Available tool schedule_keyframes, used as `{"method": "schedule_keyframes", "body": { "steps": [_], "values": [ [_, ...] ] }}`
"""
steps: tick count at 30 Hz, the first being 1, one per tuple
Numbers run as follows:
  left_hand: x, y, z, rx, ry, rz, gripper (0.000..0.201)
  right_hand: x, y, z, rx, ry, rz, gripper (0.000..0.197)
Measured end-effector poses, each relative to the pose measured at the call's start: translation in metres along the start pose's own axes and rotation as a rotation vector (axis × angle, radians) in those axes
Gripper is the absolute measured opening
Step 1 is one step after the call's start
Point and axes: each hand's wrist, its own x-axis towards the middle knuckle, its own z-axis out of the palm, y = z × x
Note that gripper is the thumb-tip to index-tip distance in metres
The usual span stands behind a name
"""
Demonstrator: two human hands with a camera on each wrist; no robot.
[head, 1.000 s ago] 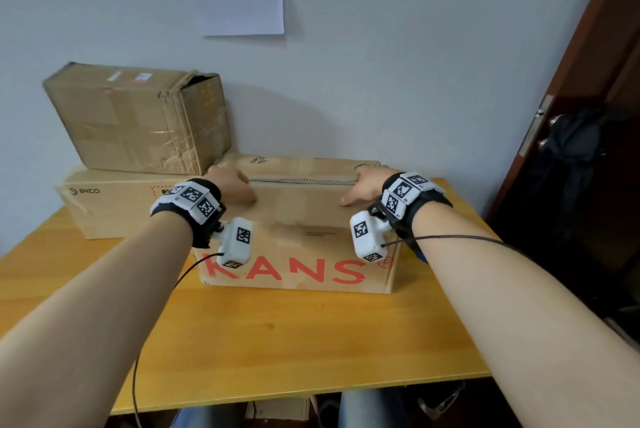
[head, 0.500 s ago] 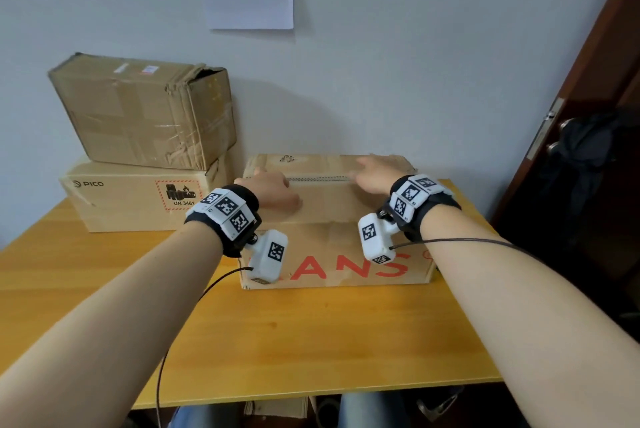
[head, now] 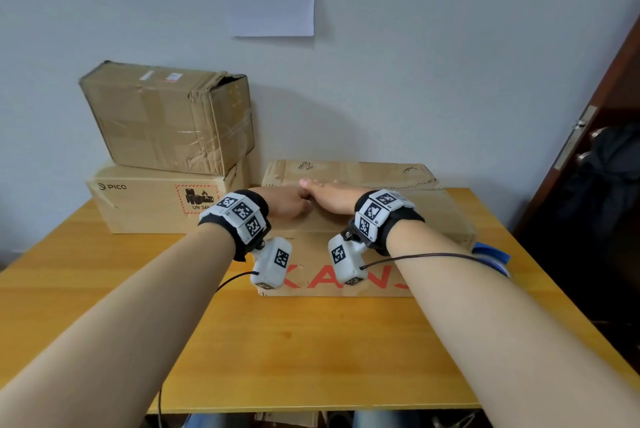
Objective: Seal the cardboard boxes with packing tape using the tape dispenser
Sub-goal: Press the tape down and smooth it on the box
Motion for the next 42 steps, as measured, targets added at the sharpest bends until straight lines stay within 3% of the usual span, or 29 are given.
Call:
{"method": "schedule_keyframes", "body": {
  "steps": [8,14,21,26,32,37,42],
  "values": [
    [0.005,-0.003,-0.002,0.01,-0.02,-0.061,0.05,-0.004,0.004,-0.005,-0.148,0.054,0.06,0.075],
    [-0.004,0.004,-0.008,0.189,-0.009,-0.112,0.055,-0.013,0.017,-0.012,-0.075,0.054,0.006,0.071],
    [-0.015,0.006,-0.008,0.248,0.024,-0.116,0.057,-0.025,0.043,-0.024,-0.031,0.076,0.06,0.066],
    [-0.018,-0.005,-0.01,0.194,0.024,-0.147,0.063,-0.029,0.063,-0.031,-0.01,0.107,0.142,0.067],
    [-0.013,0.004,-0.014,0.237,0.001,-0.129,0.056,-0.017,0.048,-0.029,-0.01,0.092,0.2,0.08],
    [-0.003,0.021,-0.011,0.201,-0.029,-0.037,0.051,-0.011,0.019,-0.018,0.03,0.057,0.085,0.072],
    [0.0,0.021,-0.015,0.067,-0.059,-0.03,0.046,-0.004,0.007,-0.016,0.012,0.035,0.02,0.069]
  ]
}}
